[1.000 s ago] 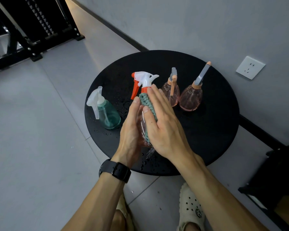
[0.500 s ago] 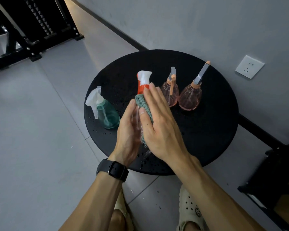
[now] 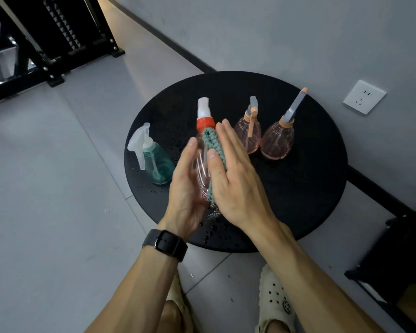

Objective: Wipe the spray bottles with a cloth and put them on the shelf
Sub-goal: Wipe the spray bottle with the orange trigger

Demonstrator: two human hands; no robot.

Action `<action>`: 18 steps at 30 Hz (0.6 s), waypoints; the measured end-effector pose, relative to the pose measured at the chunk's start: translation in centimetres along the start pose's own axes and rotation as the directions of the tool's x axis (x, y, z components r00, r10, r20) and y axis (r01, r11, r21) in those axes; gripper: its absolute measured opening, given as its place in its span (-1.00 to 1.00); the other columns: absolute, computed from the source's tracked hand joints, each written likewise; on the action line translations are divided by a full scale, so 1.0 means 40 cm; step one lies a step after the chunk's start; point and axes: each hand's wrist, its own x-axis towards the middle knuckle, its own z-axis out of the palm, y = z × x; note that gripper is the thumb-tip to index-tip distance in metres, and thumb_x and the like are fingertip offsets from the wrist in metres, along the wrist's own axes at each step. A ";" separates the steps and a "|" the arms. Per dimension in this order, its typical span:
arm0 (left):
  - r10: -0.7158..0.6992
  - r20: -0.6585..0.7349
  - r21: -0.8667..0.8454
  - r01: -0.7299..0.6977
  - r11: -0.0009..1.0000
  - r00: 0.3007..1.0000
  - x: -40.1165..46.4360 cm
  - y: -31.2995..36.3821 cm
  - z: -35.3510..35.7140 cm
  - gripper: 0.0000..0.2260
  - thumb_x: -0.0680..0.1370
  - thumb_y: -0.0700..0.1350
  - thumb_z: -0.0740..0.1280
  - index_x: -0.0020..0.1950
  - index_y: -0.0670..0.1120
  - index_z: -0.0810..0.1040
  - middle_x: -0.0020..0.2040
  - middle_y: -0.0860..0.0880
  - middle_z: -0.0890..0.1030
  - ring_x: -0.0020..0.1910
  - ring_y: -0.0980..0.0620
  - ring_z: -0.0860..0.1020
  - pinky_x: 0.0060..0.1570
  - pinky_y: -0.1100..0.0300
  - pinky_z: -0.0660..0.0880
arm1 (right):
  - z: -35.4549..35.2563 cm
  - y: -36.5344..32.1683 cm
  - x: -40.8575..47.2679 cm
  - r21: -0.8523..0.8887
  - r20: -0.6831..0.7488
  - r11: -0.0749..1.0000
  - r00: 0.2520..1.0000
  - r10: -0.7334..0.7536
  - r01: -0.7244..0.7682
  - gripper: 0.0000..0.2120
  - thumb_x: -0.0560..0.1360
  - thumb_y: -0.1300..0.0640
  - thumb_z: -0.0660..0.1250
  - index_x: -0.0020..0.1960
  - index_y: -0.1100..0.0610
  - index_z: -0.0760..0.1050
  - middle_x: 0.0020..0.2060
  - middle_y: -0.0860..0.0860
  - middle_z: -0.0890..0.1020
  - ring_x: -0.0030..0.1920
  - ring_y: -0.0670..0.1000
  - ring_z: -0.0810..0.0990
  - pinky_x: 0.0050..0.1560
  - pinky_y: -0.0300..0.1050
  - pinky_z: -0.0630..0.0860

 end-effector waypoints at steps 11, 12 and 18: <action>-0.016 0.075 0.077 0.010 0.997 0.997 -0.002 0.003 0.007 -0.59 0.66 0.07 0.20 0.36 -0.18 0.53 0.17 -0.14 0.61 0.13 -0.05 0.59 0.22 0.04 0.50 | -0.008 0.008 0.003 -0.006 -0.050 1.000 0.999 -0.018 0.017 -0.49 0.65 0.01 -0.01 0.57 0.08 0.03 0.57 -0.07 0.04 0.51 -0.27 -0.08 0.50 -0.32 -0.07; -0.019 0.070 0.117 0.011 0.993 0.997 -0.003 0.000 0.008 -0.62 0.65 0.08 0.20 0.32 -0.14 0.57 0.14 -0.12 0.64 0.11 -0.03 0.61 0.17 0.06 0.52 | -0.012 0.010 0.006 -0.010 -0.051 1.000 0.999 -0.018 0.017 -0.50 0.66 0.02 0.00 0.57 0.08 0.02 0.57 -0.07 0.04 0.49 -0.30 -0.10 0.50 -0.33 -0.08; -0.103 0.045 0.379 0.078 0.922 0.994 -0.016 -0.002 0.013 -0.61 0.61 0.20 0.20 0.24 0.01 0.63 0.11 -0.02 0.69 0.04 0.01 0.66 -0.18 0.09 0.57 | -0.038 0.016 0.022 -0.044 -0.043 0.999 0.999 -0.033 0.031 -0.51 0.68 0.05 -0.01 0.57 0.11 0.00 0.57 -0.04 0.01 0.50 -0.27 -0.10 0.49 -0.36 -0.11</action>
